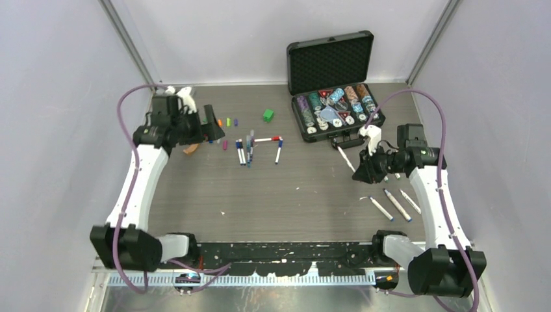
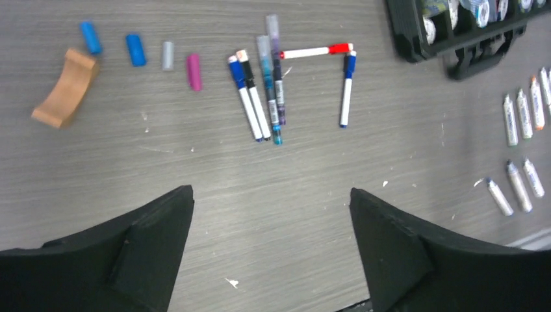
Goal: Open the pen caps
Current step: Place the pen at the center of the board.
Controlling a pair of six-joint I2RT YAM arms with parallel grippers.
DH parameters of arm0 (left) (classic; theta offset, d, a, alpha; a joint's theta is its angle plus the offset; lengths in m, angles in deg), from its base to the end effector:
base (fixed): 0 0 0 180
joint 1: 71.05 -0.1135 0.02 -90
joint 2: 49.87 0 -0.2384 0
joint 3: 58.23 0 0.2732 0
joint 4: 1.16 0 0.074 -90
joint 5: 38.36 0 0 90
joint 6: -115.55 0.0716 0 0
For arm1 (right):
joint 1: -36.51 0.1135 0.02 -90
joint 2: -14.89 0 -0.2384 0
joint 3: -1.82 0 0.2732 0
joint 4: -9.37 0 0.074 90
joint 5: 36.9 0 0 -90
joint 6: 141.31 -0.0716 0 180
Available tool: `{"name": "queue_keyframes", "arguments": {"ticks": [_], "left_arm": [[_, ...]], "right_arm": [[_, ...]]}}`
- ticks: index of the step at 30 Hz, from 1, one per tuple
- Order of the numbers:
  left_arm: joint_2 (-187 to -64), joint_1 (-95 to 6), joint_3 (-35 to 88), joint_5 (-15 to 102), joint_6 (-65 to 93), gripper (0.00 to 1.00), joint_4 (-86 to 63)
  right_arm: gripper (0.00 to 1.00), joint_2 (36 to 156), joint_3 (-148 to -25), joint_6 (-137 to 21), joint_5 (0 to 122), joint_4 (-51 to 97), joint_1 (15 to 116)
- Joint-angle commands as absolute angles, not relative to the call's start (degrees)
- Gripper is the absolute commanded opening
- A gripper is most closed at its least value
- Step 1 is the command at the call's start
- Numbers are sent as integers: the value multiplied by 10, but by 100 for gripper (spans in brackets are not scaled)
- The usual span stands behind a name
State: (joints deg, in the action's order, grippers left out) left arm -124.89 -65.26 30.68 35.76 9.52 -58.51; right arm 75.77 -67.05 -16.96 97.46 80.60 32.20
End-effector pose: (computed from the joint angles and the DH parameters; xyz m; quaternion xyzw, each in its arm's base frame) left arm 0.3236 -0.0525 0.3111 -0.0268 0.9111 -0.1987 0.3602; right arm 0.2340 0.0326 0.2480 -0.3178 0.8474 0.2756 0.3238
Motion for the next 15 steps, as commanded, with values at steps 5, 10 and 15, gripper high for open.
{"name": "queue_keyframes", "arguments": {"ticks": [5,10,15], "left_arm": [[-1121,-700,147,266,75,100,-469],[-1105,-700,104,264,86,100,-459],[-1108,-700,96,265,85,100,-462]], "right_arm": [[0,763,-706,50,755,936,173],[0,796,-704,197,694,942,13],[0,880,-734,290,672,934,-98]]}}
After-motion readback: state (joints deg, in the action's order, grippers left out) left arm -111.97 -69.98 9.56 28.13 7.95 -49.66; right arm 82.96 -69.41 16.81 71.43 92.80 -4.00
